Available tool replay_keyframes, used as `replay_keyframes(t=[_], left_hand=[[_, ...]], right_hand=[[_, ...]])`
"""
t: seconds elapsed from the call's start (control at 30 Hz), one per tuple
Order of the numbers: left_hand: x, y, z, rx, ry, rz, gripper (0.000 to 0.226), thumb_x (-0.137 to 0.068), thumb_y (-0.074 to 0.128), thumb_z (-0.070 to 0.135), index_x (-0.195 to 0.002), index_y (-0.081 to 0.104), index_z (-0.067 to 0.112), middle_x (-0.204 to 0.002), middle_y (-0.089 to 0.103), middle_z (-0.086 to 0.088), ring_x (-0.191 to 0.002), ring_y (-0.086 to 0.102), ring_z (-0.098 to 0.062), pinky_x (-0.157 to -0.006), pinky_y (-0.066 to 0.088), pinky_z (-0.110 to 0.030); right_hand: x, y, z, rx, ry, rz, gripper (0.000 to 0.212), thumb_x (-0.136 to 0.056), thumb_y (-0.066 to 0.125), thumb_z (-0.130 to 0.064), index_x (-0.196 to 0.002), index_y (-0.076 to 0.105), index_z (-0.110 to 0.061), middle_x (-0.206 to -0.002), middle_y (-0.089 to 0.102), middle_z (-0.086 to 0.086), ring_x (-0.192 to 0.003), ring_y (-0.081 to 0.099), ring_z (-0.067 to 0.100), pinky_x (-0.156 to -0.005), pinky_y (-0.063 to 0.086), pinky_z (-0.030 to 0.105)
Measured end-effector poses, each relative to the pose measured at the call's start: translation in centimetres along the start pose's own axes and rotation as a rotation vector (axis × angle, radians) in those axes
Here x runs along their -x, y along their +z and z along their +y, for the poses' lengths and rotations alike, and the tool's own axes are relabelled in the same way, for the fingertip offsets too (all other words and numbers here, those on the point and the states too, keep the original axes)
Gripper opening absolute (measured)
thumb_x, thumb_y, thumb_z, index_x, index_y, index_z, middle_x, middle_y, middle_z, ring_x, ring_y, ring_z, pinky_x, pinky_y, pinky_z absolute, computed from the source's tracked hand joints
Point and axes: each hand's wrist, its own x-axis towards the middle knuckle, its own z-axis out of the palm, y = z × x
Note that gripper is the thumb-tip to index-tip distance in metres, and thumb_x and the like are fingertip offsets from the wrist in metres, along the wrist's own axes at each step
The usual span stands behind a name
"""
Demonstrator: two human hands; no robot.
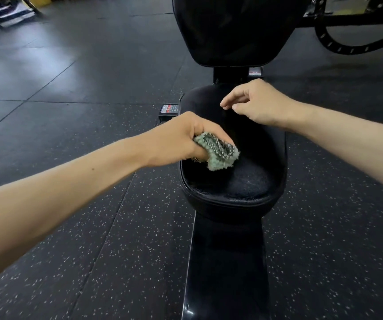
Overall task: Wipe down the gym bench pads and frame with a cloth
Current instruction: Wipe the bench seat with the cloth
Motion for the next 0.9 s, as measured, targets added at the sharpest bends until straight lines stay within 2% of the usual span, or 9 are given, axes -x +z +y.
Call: replay_keyframes(t=[0.2,0.27,0.33,0.4,0.47,0.7,0.77,0.83,0.9], left_hand=[[1.5,-2.7,1.1,-0.06,-0.063,-0.373,0.042,-0.078,0.062,-0.02,-0.106,0.071,0.011,-0.102,0.074,-0.002,-0.098,0.069,-0.017,-0.087,0.055,-0.033],[1.2,-4.7,0.6,-0.11,-0.097,-0.266,0.04,-0.075,0.068,-0.015,-0.104,0.072,0.011,-0.098,0.075,-0.001,-0.093,0.071,-0.018,-0.082,0.057,-0.032],[0.4,-5.4,-0.6,-0.13,-0.126,0.023,0.039,-0.074,0.068,-0.014,-0.102,0.074,0.012,-0.093,0.075,-0.002,-0.09,0.071,-0.023,-0.084,0.056,-0.042],[-0.2,-4.7,-1.5,-0.082,-0.153,0.206,0.042,-0.075,0.061,-0.02,-0.1,0.073,0.011,-0.082,0.075,0.006,-0.076,0.07,-0.007,-0.068,0.057,-0.023],[-0.2,-3.7,-2.2,-0.049,-0.142,0.219,0.045,-0.075,0.059,-0.022,-0.101,0.072,0.011,-0.084,0.075,0.007,-0.076,0.068,-0.002,-0.067,0.051,-0.013],[1.7,-4.2,-1.2,0.008,-0.148,-0.19,0.047,-0.074,0.06,-0.025,-0.1,0.071,0.012,-0.096,0.075,0.001,-0.094,0.07,-0.014,-0.084,0.055,-0.025],[1.2,-5.6,-1.9,0.057,-0.181,-0.074,0.042,-0.073,0.063,-0.022,-0.1,0.072,0.01,-0.096,0.075,-0.004,-0.094,0.07,-0.02,-0.088,0.054,-0.033],[0.2,-6.2,-3.0,0.087,-0.192,0.192,0.037,-0.07,0.067,-0.016,-0.098,0.074,0.007,-0.091,0.075,-0.007,-0.089,0.07,-0.024,-0.084,0.054,-0.04],[-0.6,-5.6,-3.3,0.034,-0.195,0.317,0.039,-0.072,0.064,-0.019,-0.103,0.072,0.003,-0.077,0.074,0.003,-0.07,0.068,-0.007,-0.067,0.052,-0.02]], right_hand=[[-0.2,0.2,0.0,-0.018,0.001,0.021,0.027,-0.091,0.052,-0.003,-0.105,0.072,-0.017,-0.103,0.071,-0.001,-0.098,0.063,0.007,-0.079,0.043,0.011],[-0.3,0.2,-0.1,-0.013,0.0,0.021,0.027,-0.092,0.052,-0.004,-0.105,0.071,-0.018,-0.103,0.071,-0.002,-0.095,0.062,0.005,-0.074,0.041,0.008],[-0.3,0.2,-0.2,0.0,0.0,0.016,0.028,-0.091,0.052,-0.003,-0.105,0.071,-0.018,-0.104,0.071,-0.002,-0.092,0.061,0.002,-0.071,0.039,0.005],[-0.3,0.4,-0.4,0.016,-0.006,0.012,0.029,-0.09,0.051,-0.002,-0.104,0.071,-0.018,-0.105,0.071,0.0,-0.093,0.06,0.003,-0.073,0.04,0.005],[-0.3,0.5,-0.5,0.039,-0.014,0.004,0.03,-0.09,0.052,-0.001,-0.106,0.071,-0.018,-0.109,0.07,0.002,-0.101,0.061,0.008,-0.085,0.043,0.013],[-0.4,0.3,-0.4,0.053,-0.004,0.007,0.034,-0.089,0.05,0.001,-0.107,0.071,-0.019,-0.112,0.069,0.003,-0.11,0.06,0.012,-0.098,0.044,0.024],[-0.7,0.3,-0.3,0.069,0.002,0.022,0.037,-0.089,0.048,0.002,-0.106,0.071,-0.021,-0.114,0.068,0.004,-0.112,0.059,0.014,-0.096,0.044,0.024],[-0.8,0.3,-0.3,0.068,0.004,0.037,0.039,-0.087,0.046,0.003,-0.103,0.071,-0.023,-0.116,0.068,0.004,-0.115,0.058,0.014,-0.095,0.044,0.026],[-0.9,0.2,-0.2,0.06,0.004,0.042,0.04,-0.086,0.046,0.003,-0.1,0.071,-0.025,-0.117,0.067,0.005,-0.112,0.059,0.017,-0.094,0.047,0.031]])
